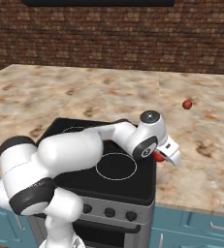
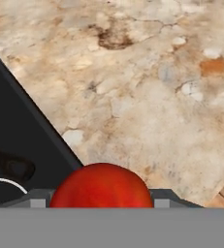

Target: Place the pan on the rear right burner on the stove. Then place the tomato and the onion in the pan and turn on the rear right burner.

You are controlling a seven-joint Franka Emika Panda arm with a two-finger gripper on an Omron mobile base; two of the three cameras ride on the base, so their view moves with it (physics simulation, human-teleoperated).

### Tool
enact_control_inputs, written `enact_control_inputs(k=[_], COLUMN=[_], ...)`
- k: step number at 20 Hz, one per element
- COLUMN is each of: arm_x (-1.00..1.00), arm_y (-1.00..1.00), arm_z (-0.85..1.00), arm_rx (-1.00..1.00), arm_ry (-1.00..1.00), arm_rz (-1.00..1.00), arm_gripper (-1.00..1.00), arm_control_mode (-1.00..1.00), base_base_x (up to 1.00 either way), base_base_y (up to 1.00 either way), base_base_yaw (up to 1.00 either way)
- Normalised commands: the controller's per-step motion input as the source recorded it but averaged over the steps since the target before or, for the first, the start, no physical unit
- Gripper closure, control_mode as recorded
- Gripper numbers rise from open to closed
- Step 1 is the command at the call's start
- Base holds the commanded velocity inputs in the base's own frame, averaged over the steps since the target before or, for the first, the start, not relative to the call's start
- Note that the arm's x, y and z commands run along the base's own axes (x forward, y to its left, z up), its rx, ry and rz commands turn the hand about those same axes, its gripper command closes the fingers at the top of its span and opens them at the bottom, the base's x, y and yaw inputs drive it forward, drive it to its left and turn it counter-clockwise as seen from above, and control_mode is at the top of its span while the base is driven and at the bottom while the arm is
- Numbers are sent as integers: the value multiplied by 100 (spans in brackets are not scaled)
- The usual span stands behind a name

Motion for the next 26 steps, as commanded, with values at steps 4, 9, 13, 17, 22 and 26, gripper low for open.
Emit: enact_control_inputs(k=[4, 9, 13, 17, 22, 26], arm_x=[31, 43, 37, 34, 38, 38], arm_y=[19, 28, 39, 42, 51, 40], arm_z=[50, 36, 17, 9, 5, 0], arm_rx=[0, 0, 0, 0, 0, -1], arm_ry=[-9, -2, 0, 0, 0, 0], arm_rz=[10, 10, 9, 9, 11, 8], arm_gripper=[100, 100, 100, 100, 100, 100], arm_control_mode=[-100, -100, -100, -100, -100, -100], base_base_x=[0, 0, 0, 0, 0, 0], base_base_y=[0, 0, 0, 0, 0, 0], base_base_yaw=[0, 0, 0, 0, 0, 0])
